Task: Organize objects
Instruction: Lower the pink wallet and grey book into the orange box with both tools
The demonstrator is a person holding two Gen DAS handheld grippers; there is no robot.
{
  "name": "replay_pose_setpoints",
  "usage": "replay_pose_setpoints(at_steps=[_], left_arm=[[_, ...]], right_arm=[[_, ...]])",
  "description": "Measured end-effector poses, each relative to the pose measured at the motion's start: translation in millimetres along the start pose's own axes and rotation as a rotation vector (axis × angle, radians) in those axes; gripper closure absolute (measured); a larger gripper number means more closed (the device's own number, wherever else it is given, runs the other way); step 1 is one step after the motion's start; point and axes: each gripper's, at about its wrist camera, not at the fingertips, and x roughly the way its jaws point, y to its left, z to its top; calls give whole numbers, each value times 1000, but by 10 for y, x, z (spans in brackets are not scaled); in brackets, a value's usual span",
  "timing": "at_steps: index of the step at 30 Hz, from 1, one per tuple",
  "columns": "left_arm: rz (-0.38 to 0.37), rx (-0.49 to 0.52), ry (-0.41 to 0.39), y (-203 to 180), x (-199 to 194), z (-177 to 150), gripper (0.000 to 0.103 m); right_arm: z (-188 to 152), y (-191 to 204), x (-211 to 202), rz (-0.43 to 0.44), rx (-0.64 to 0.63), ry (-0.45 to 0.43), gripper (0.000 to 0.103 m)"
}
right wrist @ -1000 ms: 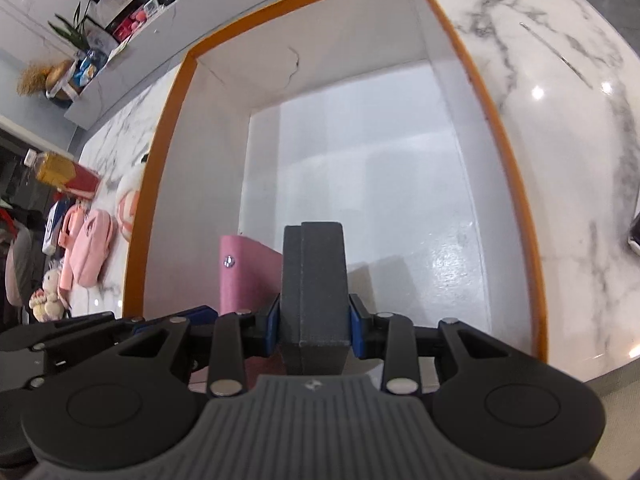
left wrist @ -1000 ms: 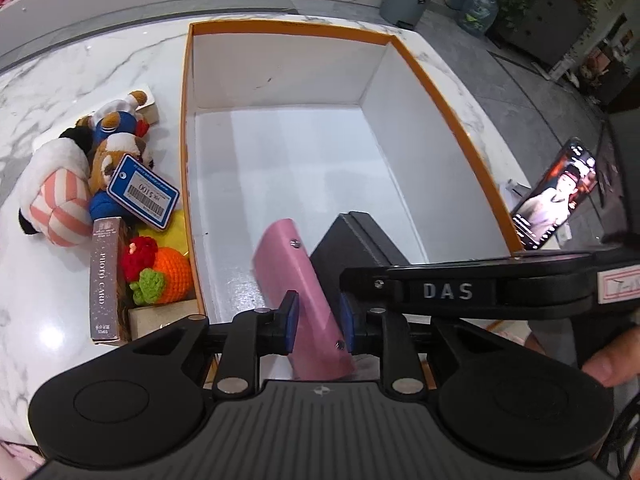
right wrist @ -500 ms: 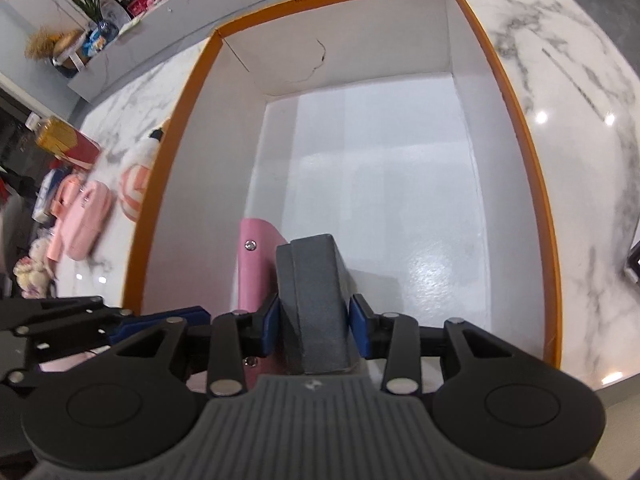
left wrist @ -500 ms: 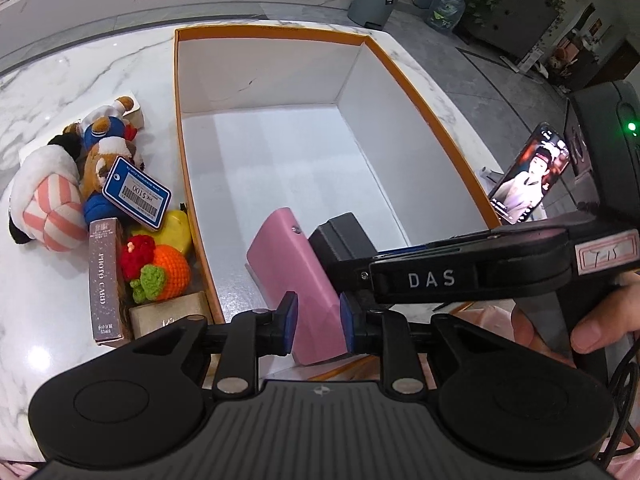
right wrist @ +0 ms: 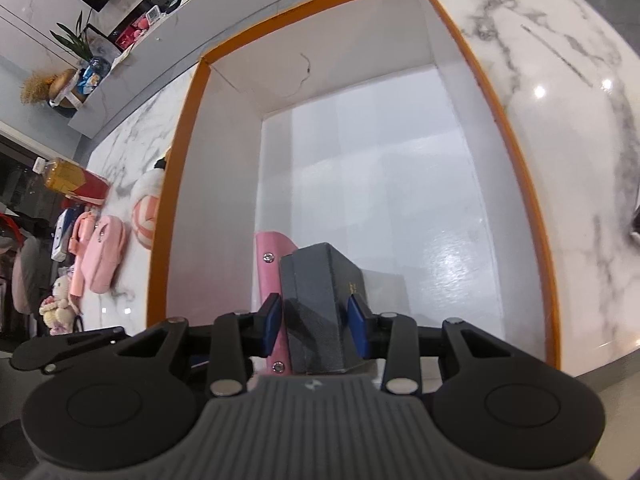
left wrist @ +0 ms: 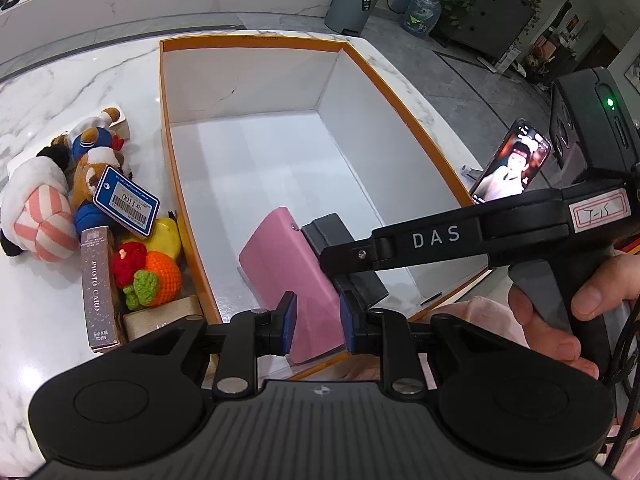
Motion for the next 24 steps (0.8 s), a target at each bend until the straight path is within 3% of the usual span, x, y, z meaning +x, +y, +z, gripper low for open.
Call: replay_pose_setpoints(at_steps=[4, 17, 24], left_arm=[[-6, -2, -5, 11, -16, -5, 76], [-1, 1, -4, 27, -20, -34, 76], [-11, 1, -65, 57, -236, -39, 76]], right_arm=[[5, -25, 5, 5, 7, -3, 74], [-99, -1, 0, 32, 43, -8, 75], [-69, 9, 49, 50, 65, -13, 74]])
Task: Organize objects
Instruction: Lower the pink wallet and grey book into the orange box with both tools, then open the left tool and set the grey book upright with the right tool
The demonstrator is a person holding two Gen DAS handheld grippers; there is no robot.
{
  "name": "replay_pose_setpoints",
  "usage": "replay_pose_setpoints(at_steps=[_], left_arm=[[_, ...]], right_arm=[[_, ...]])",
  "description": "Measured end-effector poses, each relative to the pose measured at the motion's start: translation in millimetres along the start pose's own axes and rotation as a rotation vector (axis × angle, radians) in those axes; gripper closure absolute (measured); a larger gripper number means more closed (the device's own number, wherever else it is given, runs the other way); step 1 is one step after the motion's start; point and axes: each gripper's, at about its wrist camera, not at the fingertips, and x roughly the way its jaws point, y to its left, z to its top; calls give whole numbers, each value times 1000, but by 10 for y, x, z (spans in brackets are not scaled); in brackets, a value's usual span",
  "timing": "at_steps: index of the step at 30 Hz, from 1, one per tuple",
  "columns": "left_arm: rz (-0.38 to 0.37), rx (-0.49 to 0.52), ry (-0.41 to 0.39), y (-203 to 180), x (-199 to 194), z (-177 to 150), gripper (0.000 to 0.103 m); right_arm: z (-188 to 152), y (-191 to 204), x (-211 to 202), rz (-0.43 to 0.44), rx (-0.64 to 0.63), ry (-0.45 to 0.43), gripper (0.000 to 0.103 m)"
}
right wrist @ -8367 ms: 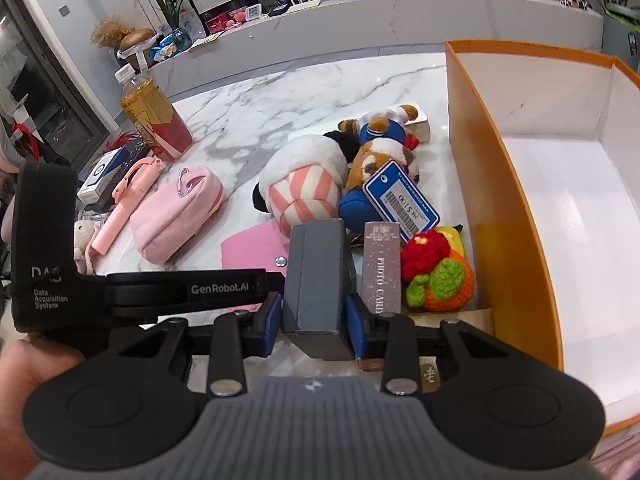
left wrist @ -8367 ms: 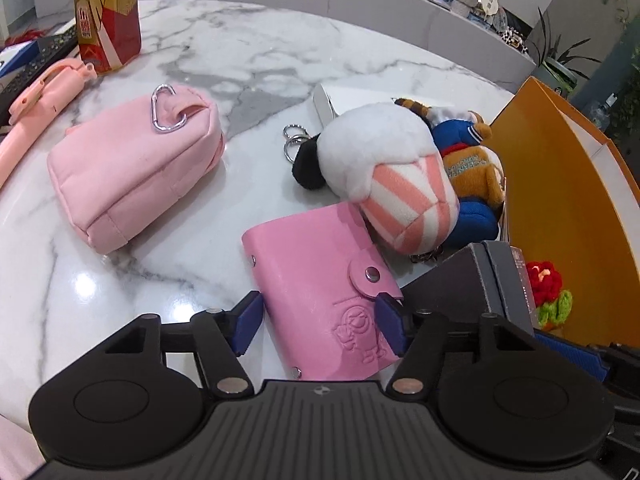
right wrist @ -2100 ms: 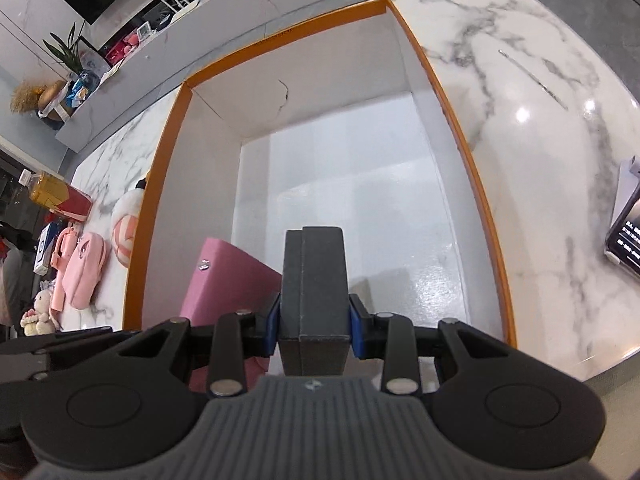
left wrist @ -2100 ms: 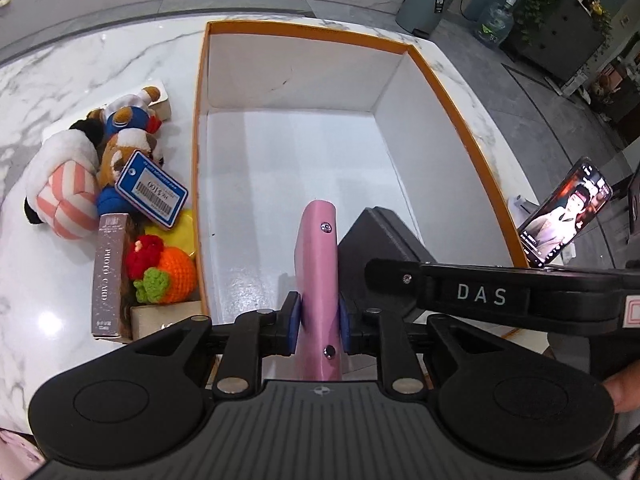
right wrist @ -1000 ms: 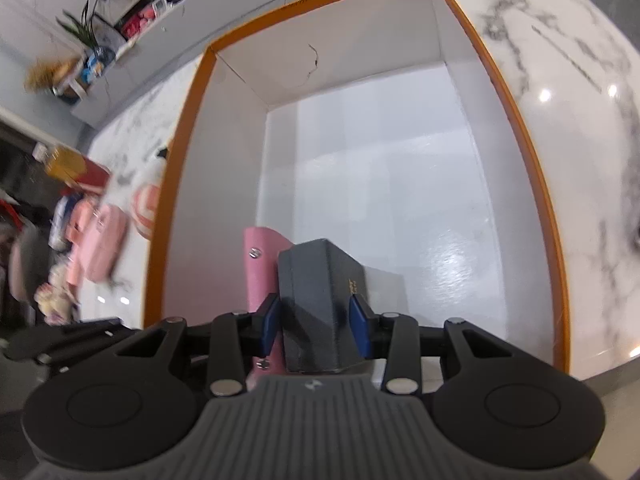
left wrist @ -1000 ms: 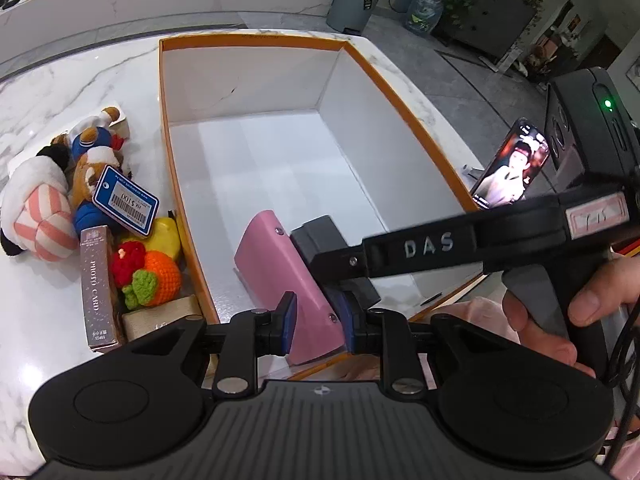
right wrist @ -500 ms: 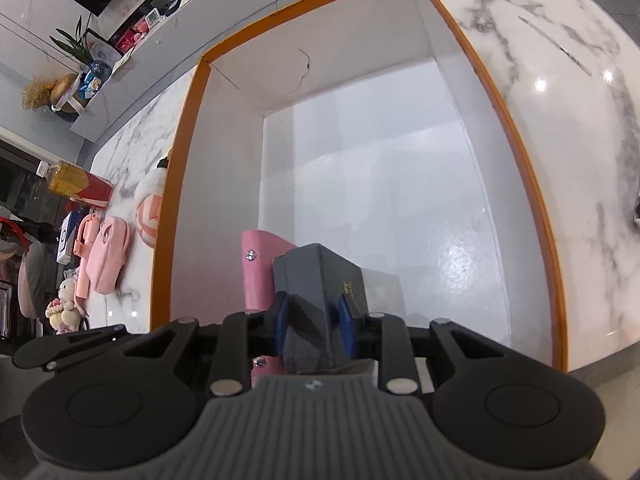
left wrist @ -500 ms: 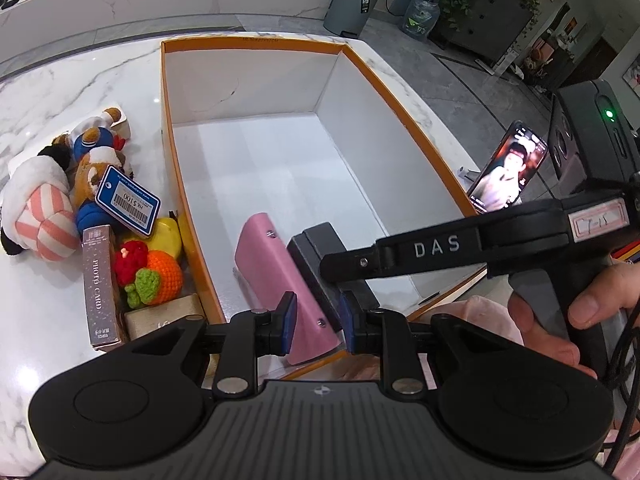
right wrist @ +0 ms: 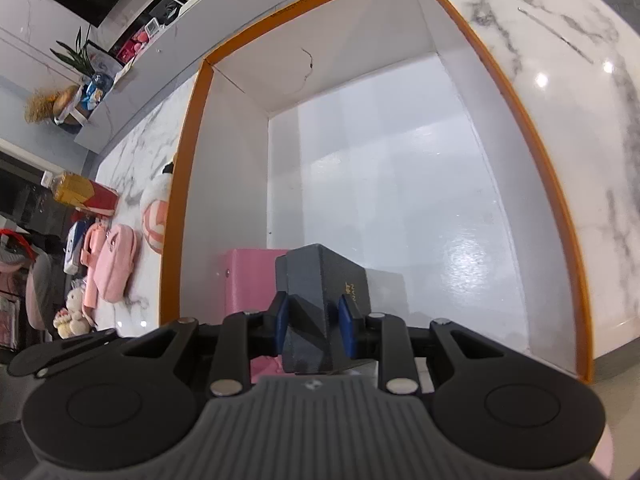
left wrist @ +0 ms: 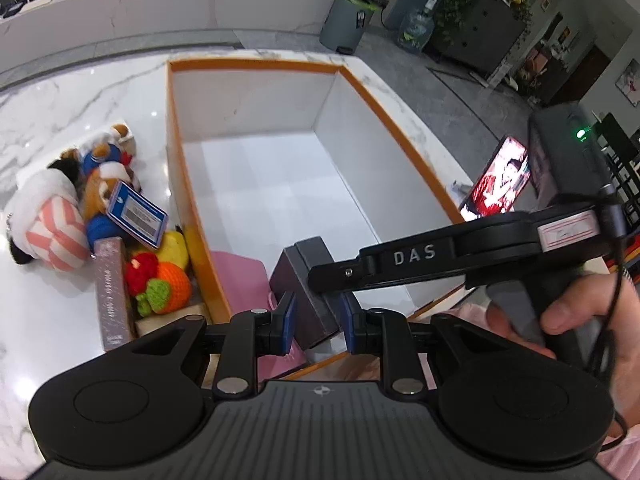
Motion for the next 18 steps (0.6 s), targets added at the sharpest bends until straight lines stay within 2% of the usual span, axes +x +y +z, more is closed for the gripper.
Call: replay_pose_setpoints(at_steps=[2, 3, 5, 8, 9, 10, 13, 15, 18], left_arm=[[11, -20, -34, 37, -87, 2, 76], [14, -34, -57, 60, -144, 1, 76], [18, -59, -92, 106, -233, 4, 76], [46, -81, -81, 187, -252, 30, 76], [40, -91, -69, 221, -226, 30, 76], [29, -108, -57, 258, -203, 35, 76], [-1, -120, -63, 278, -176, 22, 76], [-10, -126, -45, 289, -137, 14, 76], [-9, -133, -35, 289, -96, -16, 77]], right_arm=[[6, 7, 9, 5, 7, -1, 74], [6, 2, 12, 15, 14, -2, 79], [14, -47, 38, 67, 53, 14, 82], [10, -38, 51, 72, 56, 19, 81], [7, -15, 50, 64, 45, 19, 77], [5, 3, 56, 54, 36, 22, 68], [-12, 37, 79, 3, 9, 5, 53], [-15, 59, 104, -24, -10, 5, 48], [-2, 67, 171, -20, -12, 26, 47]])
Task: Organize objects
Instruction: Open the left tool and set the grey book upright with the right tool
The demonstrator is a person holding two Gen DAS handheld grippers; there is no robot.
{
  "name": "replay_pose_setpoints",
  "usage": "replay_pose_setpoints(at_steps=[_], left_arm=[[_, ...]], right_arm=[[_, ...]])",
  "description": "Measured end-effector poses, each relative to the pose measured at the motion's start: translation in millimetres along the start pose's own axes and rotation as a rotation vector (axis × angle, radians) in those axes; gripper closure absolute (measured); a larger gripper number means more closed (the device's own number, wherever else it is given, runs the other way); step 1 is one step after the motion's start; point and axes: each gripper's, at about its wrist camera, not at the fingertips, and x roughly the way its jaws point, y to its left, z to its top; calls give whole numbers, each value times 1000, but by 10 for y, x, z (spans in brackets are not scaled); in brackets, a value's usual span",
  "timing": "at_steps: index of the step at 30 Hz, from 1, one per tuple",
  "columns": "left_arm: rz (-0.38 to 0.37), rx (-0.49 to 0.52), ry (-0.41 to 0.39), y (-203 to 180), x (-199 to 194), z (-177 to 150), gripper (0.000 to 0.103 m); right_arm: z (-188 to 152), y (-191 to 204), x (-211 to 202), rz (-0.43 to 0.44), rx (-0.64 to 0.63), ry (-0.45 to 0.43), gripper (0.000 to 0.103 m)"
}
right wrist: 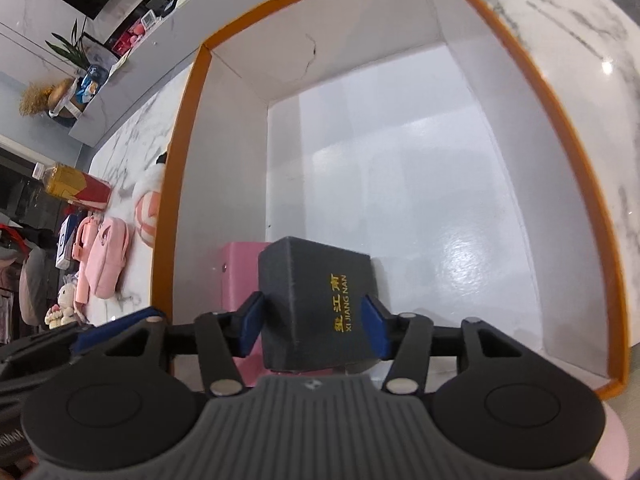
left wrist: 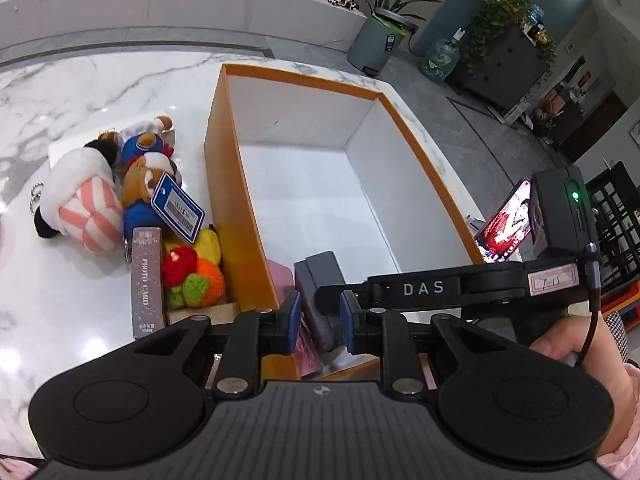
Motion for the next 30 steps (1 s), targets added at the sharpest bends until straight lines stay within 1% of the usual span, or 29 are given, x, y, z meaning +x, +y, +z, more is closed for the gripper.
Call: replay_pose_setpoints(at_steps=[1, 2, 3, 5, 9, 10, 11, 13, 15, 17, 18, 20, 23, 27, 29, 30], left_arm=[[-4, -6, 6, 7, 12, -2, 78], [-13, -10, 14, 16, 26, -5, 82], [-15, -14, 24, 33, 46, -16, 84], [-50, -19, 48, 69, 89, -26, 96], [-180, -69, 91, 136, 185, -37, 101], [-185, -72, 90, 119, 187, -32, 101], [-176, -67, 83, 111, 183, -22, 101], [-143, -47, 46, 99, 101, 15, 101], [-133, -52, 3, 149, -27, 76, 101], [-94, -54, -19, 197, -112, 122, 98], [-57, -48, -16, 202, -127, 139, 97], [-24, -56, 0, 224, -93, 141, 96], [-16, -86, 13, 263, -32, 134, 89], [14, -83, 25, 258, 54, 71, 89], [16, -80, 23, 278, 33, 45, 89], [11, -84, 23, 286, 29, 39, 89]], right_arm=[[9, -1, 29, 8, 2, 12, 44], [19, -9, 72, 18, 8, 34, 43], [23, -17, 113, 23, 11, 51, 38], [29, -27, 166, 19, 18, 56, 37], [84, -162, 201, 80, 93, 73, 38], [94, -200, 211, 97, 112, 77, 38], [106, -233, 223, 114, 132, 82, 38], [123, -277, 238, 138, 163, 91, 38], [116, -286, 227, 143, 163, 91, 40], [114, -282, 214, 149, 159, 89, 41], [117, -280, 210, 150, 158, 89, 42], [118, -263, 211, 149, 152, 90, 42], [116, -246, 201, 145, 139, 88, 43], [118, -250, 214, 150, 138, 89, 43], [122, -286, 217, 163, 147, 91, 43], [119, -294, 226, 174, 149, 91, 45]])
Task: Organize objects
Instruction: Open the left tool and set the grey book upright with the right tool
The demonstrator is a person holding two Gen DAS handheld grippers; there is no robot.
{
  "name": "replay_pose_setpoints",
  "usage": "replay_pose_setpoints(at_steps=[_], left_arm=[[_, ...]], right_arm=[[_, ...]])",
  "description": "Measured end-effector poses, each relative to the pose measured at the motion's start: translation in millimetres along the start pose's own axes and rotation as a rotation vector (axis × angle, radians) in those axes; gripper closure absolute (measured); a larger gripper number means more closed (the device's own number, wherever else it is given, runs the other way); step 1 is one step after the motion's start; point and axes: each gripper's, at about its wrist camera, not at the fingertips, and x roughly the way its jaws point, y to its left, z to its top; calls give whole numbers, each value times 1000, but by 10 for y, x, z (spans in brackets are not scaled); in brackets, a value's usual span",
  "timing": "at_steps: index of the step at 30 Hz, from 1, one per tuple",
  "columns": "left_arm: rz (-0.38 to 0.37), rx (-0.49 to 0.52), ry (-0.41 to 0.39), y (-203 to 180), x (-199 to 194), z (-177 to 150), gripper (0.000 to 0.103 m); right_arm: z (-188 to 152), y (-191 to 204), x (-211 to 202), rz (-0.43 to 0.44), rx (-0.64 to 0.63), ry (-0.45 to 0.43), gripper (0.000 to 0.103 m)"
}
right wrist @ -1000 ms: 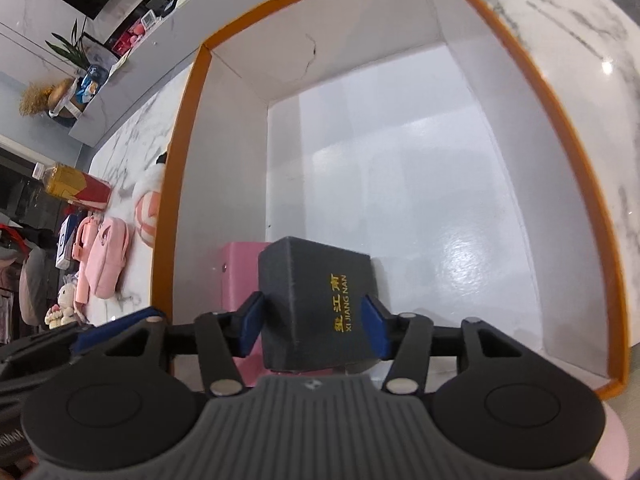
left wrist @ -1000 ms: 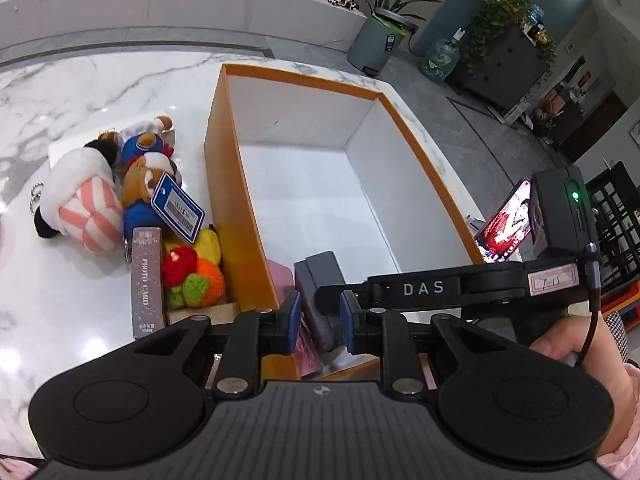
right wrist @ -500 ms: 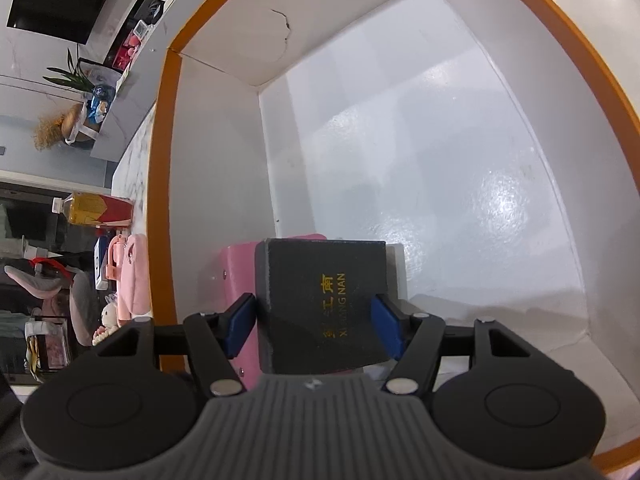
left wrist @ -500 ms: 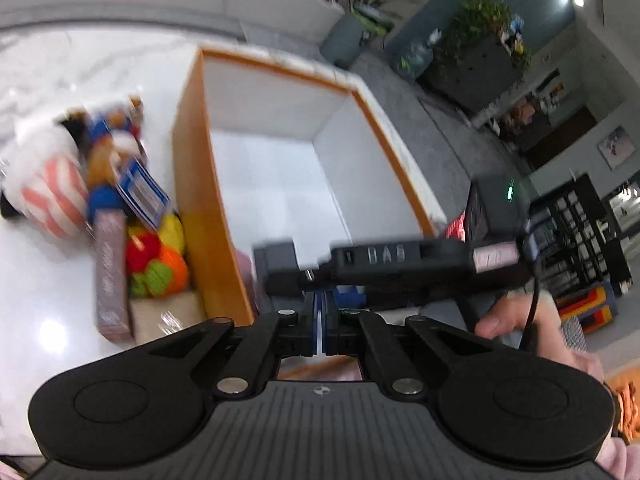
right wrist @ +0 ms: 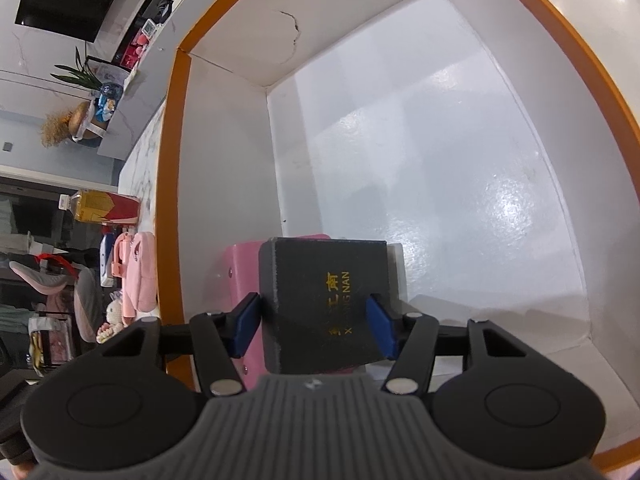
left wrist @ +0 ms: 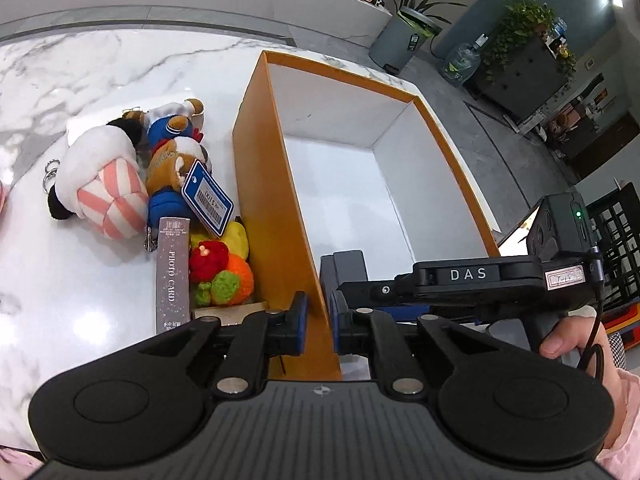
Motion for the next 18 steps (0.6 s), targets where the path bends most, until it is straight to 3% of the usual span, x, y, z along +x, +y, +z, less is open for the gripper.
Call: replay_pose_setpoints(at_steps=[4, 10, 18], left_arm=[[-6, -5, 3, 17, -5, 4, 89], [2, 2, 4, -1, -6, 0, 89], [-5, -13, -2, 19, -38, -10, 89]], right_arm=[[12, -31, 75, 88, 41, 33, 52], [3, 79, 57, 72, -27, 49, 60], [-23, 188, 10, 6, -87, 26, 57]])
